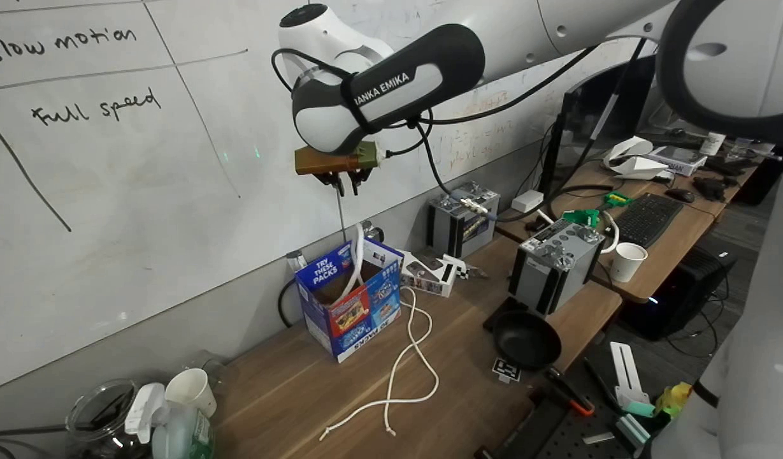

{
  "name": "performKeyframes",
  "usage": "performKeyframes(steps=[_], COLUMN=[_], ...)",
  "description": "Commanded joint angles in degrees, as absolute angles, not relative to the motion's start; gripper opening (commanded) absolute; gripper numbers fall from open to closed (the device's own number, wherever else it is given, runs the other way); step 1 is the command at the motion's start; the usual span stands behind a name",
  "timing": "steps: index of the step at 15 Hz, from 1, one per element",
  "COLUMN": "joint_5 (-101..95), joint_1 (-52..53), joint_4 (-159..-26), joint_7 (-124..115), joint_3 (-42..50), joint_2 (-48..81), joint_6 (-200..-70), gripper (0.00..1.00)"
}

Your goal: Pick up the white ropes from the table and put them in the box

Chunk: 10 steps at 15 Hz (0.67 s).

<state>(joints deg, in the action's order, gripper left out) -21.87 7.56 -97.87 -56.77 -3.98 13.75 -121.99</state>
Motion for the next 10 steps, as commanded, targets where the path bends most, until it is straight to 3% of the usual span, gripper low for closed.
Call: performKeyframes(steps=[1, 6, 10], joint_5=[-20.0, -19.8, -19.6], joint_1=[8.5, 8.5, 8.4], joint_4=[-95.7, -96.1, -99.5], joint_7=[-56.4, -56.4, -53.5], joint_3=[-2.9, -2.7, -3.1], joint_2=[14.3, 14.0, 11.2], joint_6=[-120.4, -120.2, -116.9], gripper=[0.62, 0.98, 1.00])
